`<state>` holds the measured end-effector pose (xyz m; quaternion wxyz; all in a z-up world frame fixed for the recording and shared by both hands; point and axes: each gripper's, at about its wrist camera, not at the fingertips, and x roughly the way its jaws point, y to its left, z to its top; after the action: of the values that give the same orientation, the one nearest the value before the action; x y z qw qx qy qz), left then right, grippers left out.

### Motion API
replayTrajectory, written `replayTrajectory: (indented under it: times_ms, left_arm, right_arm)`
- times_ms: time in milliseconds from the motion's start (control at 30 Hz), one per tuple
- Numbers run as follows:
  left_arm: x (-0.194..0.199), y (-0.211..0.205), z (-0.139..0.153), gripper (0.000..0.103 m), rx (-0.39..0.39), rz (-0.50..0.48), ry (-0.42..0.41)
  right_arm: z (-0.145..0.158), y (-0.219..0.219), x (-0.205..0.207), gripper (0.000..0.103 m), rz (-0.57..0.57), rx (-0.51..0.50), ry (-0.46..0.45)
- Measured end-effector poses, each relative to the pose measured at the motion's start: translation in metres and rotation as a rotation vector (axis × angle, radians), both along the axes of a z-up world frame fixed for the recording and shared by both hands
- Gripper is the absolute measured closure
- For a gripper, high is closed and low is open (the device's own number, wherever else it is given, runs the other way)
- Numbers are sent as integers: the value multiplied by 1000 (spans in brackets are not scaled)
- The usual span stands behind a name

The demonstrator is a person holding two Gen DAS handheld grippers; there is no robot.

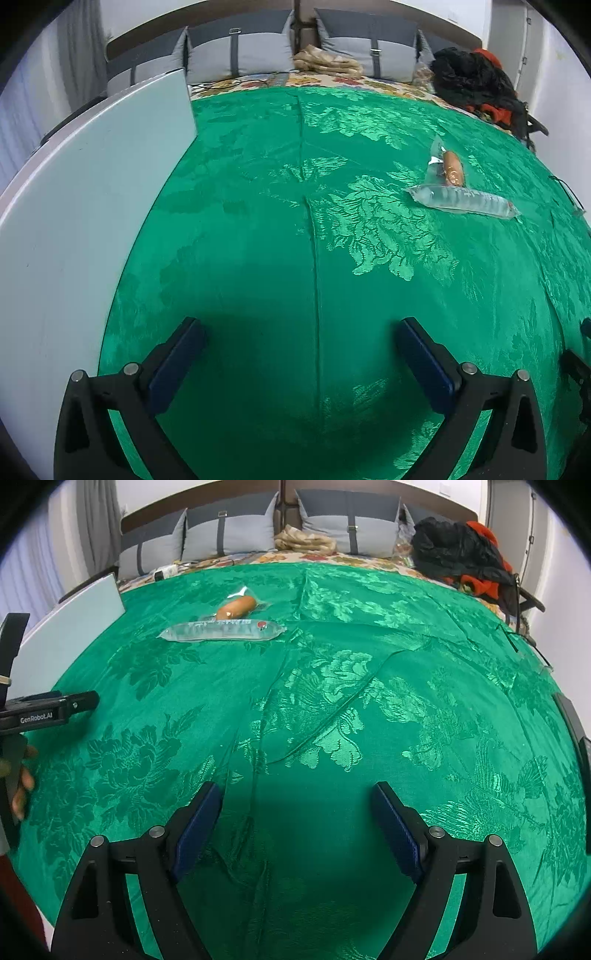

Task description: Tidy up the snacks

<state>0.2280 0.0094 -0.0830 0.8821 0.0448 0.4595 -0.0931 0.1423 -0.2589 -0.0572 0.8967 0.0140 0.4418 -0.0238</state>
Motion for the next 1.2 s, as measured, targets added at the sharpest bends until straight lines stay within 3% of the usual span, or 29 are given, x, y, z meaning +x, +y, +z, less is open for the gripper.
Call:
replayTrajectory:
  times_ms: [333, 433, 567, 700, 833, 900, 967, 1067, 1133, 1200]
  left_arm:
    - [4, 0, -1, 0, 3, -4, -1]
    - [2, 0, -1, 0, 2, -4, -2]
    - [2, 0, -1, 0, 2, -4, -2]
    - [2, 0, -1, 0, 2, -4, -2]
    - [2, 0, -1, 0, 2, -4, -2]
    - [2, 0, -1, 0, 2, -4, -2]
    - [2, 0, -1, 0, 3, -3, -2]
    - [2, 0, -1, 0, 3, -3, -2]
    - [2, 0, -1, 0, 2, -3, -2]
    - [2, 0, -1, 0, 2, -3, -2]
  right_arm:
    - [0, 1, 1, 14, 14, 3, 9]
    - [11, -1, 23, 18, 139, 70, 34]
    - [51, 9, 89, 16, 316, 35, -28]
    - [50, 25, 167, 18, 447, 16, 87]
    - [22, 52, 197, 20, 560, -60, 235]
    - [13, 64, 194, 37, 604, -94, 294]
    - [13, 69, 188, 79, 647, -75, 352]
    - [14, 73, 182, 76, 632, -58, 415]
    - [14, 79, 181, 60, 607, -77, 386]
    - [14, 85, 180, 71, 564, -70, 354]
